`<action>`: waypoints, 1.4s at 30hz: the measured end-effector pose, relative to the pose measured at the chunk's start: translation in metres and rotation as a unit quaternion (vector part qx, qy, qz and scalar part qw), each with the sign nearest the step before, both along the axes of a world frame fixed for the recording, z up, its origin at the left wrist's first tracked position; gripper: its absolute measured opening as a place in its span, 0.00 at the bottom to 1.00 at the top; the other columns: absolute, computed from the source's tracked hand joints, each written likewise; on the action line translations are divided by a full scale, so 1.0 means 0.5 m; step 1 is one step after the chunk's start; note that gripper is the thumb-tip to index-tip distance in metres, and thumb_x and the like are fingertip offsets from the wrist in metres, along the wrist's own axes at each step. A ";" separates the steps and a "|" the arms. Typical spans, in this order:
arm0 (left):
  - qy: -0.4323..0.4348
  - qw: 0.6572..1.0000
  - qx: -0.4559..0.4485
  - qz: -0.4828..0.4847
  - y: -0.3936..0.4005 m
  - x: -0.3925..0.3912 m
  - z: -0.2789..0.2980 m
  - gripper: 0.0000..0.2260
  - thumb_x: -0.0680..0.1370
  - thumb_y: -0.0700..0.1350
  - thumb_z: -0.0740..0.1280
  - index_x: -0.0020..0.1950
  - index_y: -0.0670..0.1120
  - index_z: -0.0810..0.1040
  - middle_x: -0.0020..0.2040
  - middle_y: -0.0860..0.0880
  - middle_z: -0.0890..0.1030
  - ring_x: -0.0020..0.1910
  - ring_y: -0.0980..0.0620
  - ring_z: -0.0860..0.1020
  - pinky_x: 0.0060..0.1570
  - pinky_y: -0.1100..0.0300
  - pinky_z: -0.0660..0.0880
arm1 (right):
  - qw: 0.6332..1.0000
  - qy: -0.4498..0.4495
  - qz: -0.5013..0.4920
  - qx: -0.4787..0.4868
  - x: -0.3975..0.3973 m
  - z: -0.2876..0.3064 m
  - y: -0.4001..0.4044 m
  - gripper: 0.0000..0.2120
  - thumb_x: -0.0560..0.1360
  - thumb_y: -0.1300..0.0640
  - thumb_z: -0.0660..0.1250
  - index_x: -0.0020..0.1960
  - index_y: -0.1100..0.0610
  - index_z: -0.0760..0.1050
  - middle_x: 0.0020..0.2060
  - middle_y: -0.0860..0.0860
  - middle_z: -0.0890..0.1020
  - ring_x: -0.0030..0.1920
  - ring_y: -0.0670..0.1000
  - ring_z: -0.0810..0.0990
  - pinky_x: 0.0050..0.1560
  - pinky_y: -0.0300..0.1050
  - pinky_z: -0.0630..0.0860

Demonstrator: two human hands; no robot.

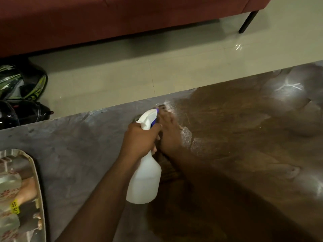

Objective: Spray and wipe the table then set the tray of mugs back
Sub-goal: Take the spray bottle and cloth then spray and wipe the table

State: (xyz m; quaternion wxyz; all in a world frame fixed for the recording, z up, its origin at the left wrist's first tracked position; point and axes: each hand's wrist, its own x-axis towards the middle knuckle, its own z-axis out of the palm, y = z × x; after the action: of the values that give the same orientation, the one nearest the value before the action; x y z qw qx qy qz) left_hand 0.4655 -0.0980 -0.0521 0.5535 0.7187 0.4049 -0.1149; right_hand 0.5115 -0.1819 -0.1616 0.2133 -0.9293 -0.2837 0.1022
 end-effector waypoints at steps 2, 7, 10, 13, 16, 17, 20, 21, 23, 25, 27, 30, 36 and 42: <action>0.002 0.999 0.039 0.005 0.016 0.012 -0.002 0.05 0.75 0.49 0.69 0.48 0.50 0.77 0.36 0.45 0.82 0.23 0.58 0.77 0.25 0.65 0.73 | 0.976 -0.053 0.210 0.017 -0.053 0.000 -0.045 0.18 0.75 0.54 0.59 0.62 0.59 0.75 0.63 0.59 0.76 0.68 0.60 0.66 0.69 0.55 0.59; 0.034 0.999 -0.006 -0.017 0.053 0.032 -0.012 0.16 0.75 0.51 0.70 0.57 0.42 0.78 0.35 0.47 0.84 0.19 0.53 0.74 0.24 0.63 0.71 | 0.990 -0.108 0.073 -0.047 0.070 -0.006 -0.197 0.20 0.76 0.52 0.61 0.67 0.53 0.68 0.66 0.55 0.73 0.68 0.56 0.67 0.68 0.55 0.60; 0.019 1.000 0.019 -0.008 0.054 0.030 -0.014 0.19 0.76 0.48 0.69 0.64 0.44 0.74 0.35 0.45 0.82 0.18 0.55 0.73 0.23 0.63 0.70 | 0.988 -0.097 -0.111 -0.054 0.157 0.001 -0.145 0.22 0.76 0.51 0.59 0.68 0.55 0.68 0.67 0.55 0.72 0.69 0.58 0.66 0.67 0.58 0.62; 0.005 1.000 -0.001 0.031 0.049 0.016 -0.013 0.19 0.76 0.49 0.69 0.65 0.45 0.74 0.34 0.45 0.82 0.19 0.53 0.73 0.26 0.60 0.71 | 0.990 -0.097 -0.080 -0.059 0.157 -0.014 -0.027 0.21 0.76 0.49 0.57 0.66 0.54 0.69 0.65 0.54 0.74 0.68 0.58 0.68 0.66 0.57 0.63; 0.008 0.999 -0.015 0.043 0.052 -0.014 -0.004 0.10 0.76 0.49 0.69 0.52 0.45 0.82 0.35 0.46 0.84 0.20 0.53 0.73 0.26 0.60 0.74 | 0.995 -0.079 0.065 -0.010 0.064 -0.029 0.044 0.22 0.75 0.49 0.54 0.65 0.57 0.72 0.64 0.56 0.75 0.67 0.59 0.70 0.68 0.56 0.62; 0.004 0.998 -0.015 0.056 0.056 -0.031 0.004 0.07 0.76 0.48 0.69 0.44 0.45 0.82 0.33 0.44 0.83 0.20 0.52 0.73 0.26 0.59 0.74 | 0.987 -0.071 0.141 -0.016 0.020 -0.028 0.039 0.23 0.75 0.49 0.54 0.65 0.57 0.72 0.65 0.56 0.74 0.69 0.58 0.68 0.69 0.57 0.61; 0.000 0.996 0.002 0.084 0.080 -0.085 0.011 0.12 0.74 0.45 0.68 0.31 0.44 0.76 0.27 0.42 0.77 0.20 0.49 0.72 0.30 0.56 0.73 | 0.927 -0.087 0.362 -0.036 -0.030 -0.019 -0.063 0.22 0.77 0.46 0.55 0.69 0.51 0.68 0.69 0.50 0.70 0.72 0.53 0.63 0.71 0.55 0.57; 0.003 0.996 0.002 0.088 0.092 -0.105 0.013 0.12 0.74 0.44 0.68 0.31 0.43 0.76 0.27 0.43 0.76 0.20 0.49 0.72 0.30 0.56 0.73 | 0.916 -0.091 0.390 -0.024 -0.014 -0.017 -0.093 0.22 0.77 0.46 0.55 0.70 0.49 0.66 0.70 0.50 0.69 0.72 0.52 0.62 0.71 0.55 0.58; 0.002 0.996 -0.009 0.092 0.119 -0.143 0.015 0.07 0.75 0.45 0.69 0.37 0.47 0.79 0.28 0.46 0.79 0.19 0.51 0.72 0.27 0.59 0.72 | 0.949 -0.082 0.304 -0.013 0.035 -0.011 -0.116 0.22 0.77 0.47 0.56 0.70 0.50 0.66 0.68 0.52 0.71 0.70 0.55 0.65 0.69 0.56 0.60; -0.005 0.996 -0.015 0.093 0.147 -0.179 0.019 0.06 0.76 0.46 0.69 0.52 0.56 0.79 0.29 0.52 0.82 0.20 0.54 0.73 0.24 0.62 0.71 | 0.992 -0.080 0.096 -0.011 0.063 -0.004 -0.085 0.22 0.77 0.48 0.55 0.69 0.52 0.67 0.66 0.56 0.73 0.68 0.59 0.67 0.68 0.57 0.61; -0.010 0.995 -0.013 0.096 0.166 -0.215 0.010 0.12 0.76 0.46 0.69 0.57 0.59 0.78 0.29 0.49 0.80 0.21 0.51 0.71 0.24 0.61 0.70 | 0.994 -0.095 -0.050 -0.006 0.067 -0.007 -0.022 0.23 0.75 0.49 0.55 0.68 0.55 0.69 0.66 0.56 0.73 0.69 0.59 0.67 0.67 0.57 0.61; -0.002 0.992 0.001 0.127 0.166 -0.266 0.002 0.06 0.75 0.45 0.70 0.41 0.56 0.79 0.28 0.46 0.77 0.20 0.49 0.70 0.28 0.59 0.70 | 0.993 -0.088 -0.080 -0.004 0.035 -0.007 0.088 0.22 0.75 0.52 0.60 0.67 0.56 0.70 0.66 0.55 0.73 0.68 0.59 0.67 0.67 0.55 0.59; 0.021 0.991 -0.044 0.123 0.142 -0.353 -0.030 0.05 0.70 0.52 0.72 0.38 0.53 0.79 0.32 0.40 0.83 0.20 0.51 0.74 0.29 0.58 0.74 | 0.944 -0.051 0.323 -0.034 -0.118 -0.007 0.072 0.23 0.76 0.48 0.58 0.71 0.49 0.66 0.70 0.50 0.69 0.72 0.53 0.62 0.71 0.54 0.56; 0.046 0.989 -0.112 0.086 0.126 -0.395 -0.054 0.18 0.70 0.58 0.74 0.46 0.43 0.82 0.36 0.42 0.84 0.20 0.52 0.75 0.28 0.60 0.73 | 0.987 -0.102 0.120 -0.045 -0.013 -0.009 0.036 0.24 0.74 0.50 0.58 0.69 0.54 0.66 0.66 0.58 0.72 0.68 0.60 0.67 0.68 0.57 0.61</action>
State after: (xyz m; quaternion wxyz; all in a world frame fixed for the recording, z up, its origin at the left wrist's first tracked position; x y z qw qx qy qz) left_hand 0.2678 -0.0351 -0.0792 0.6189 0.6086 0.4750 -0.1443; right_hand 0.5052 -0.1638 -0.1661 0.1279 -0.9026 -0.4086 0.0446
